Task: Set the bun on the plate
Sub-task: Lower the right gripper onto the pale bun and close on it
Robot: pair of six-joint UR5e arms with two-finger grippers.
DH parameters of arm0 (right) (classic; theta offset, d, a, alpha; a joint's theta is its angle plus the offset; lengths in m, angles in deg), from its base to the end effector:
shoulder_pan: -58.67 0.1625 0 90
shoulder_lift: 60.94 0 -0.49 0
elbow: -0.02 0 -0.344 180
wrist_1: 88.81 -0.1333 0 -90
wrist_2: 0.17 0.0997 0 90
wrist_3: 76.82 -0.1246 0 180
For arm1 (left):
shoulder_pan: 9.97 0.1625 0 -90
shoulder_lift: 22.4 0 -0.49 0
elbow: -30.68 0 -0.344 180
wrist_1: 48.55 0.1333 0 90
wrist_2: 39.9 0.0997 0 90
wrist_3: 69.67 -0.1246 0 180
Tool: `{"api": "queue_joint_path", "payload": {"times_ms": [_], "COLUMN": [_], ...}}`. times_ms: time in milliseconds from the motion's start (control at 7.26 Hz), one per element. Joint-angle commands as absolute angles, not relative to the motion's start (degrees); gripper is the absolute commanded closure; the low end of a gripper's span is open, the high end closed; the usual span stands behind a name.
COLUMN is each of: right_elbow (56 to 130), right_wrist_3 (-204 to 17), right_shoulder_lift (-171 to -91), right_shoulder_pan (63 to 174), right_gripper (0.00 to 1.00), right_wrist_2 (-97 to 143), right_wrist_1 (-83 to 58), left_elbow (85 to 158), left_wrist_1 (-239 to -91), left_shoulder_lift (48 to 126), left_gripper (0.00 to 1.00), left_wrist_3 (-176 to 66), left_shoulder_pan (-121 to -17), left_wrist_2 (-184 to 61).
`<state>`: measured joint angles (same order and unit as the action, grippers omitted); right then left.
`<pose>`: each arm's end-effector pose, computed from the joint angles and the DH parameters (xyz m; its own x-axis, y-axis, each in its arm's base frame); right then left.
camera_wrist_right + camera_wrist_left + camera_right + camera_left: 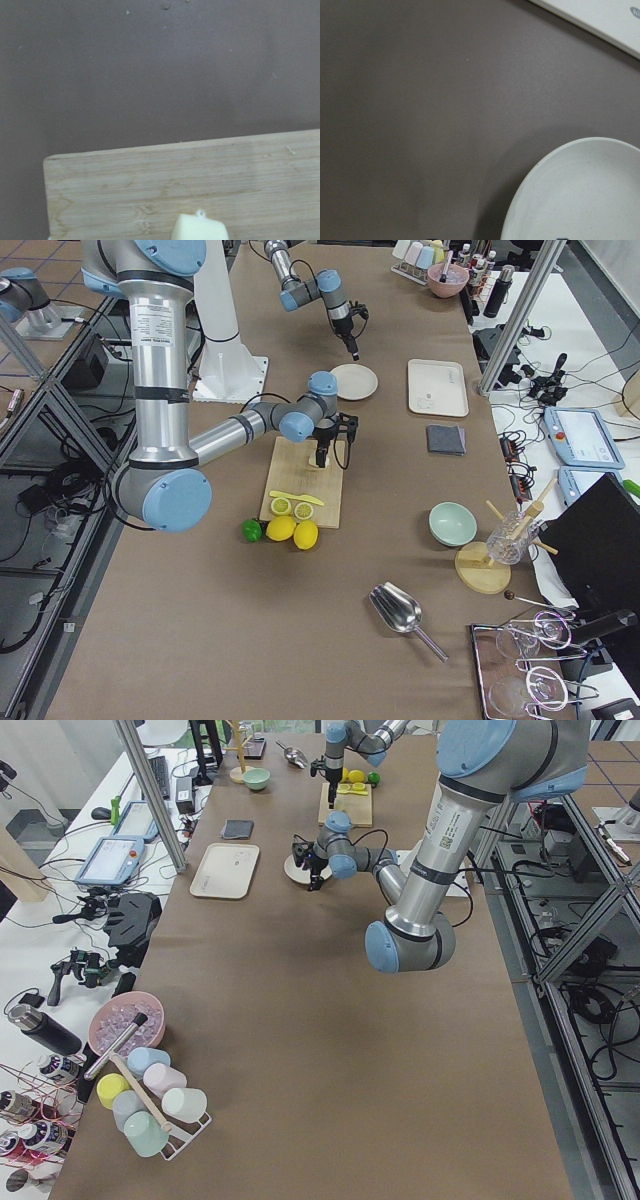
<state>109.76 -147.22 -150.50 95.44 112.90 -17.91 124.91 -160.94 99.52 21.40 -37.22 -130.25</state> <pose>-0.3310 -0.3528 0.5594 0.7022 0.1395 0.6982 -0.1236 0.9896 -0.0734 0.5573 -0.4361 0.3555 0.4554 -0.2556 -0.8528 0.4618 0.8868 -0.0191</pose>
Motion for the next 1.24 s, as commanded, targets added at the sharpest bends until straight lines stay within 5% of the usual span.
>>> {"api": "queue_joint_path", "payload": {"times_ms": [0, 138, 275, 551, 1101], "right_elbow": [110.5, 111.9, 112.5, 112.1, 112.6], "right_wrist_3": [-149.8, -149.8, -149.8, -149.8, -150.0], "right_shoulder_lift": [-151.5, -153.0, -153.7, -153.8, -151.7], "right_shoulder_pan": [93.6, 93.6, 93.7, 93.8, 95.0], "right_gripper": [0.13, 0.25, 0.25, 0.54, 0.88], "right_wrist_2": [111.4, 111.4, 111.4, 111.3, 111.1], "right_wrist_1": [-18.4, -18.4, -18.4, -18.4, -18.2], "left_elbow": [125.3, 125.5, 125.5, 126.0, 127.2], "left_wrist_1": [-160.7, -160.6, -160.6, -160.6, -160.6], "left_shoulder_lift": [99.5, 99.4, 99.5, 99.4, 99.1], "left_gripper": [0.02, 0.02, 0.02, 0.02, 0.02], "left_wrist_3": [21.4, 21.4, 21.4, 21.4, 21.4], "left_shoulder_pan": [-37.6, -37.7, -37.6, -37.5, -38.0], "left_wrist_2": [-130.2, -130.2, -130.2, -130.2, -130.2]}}
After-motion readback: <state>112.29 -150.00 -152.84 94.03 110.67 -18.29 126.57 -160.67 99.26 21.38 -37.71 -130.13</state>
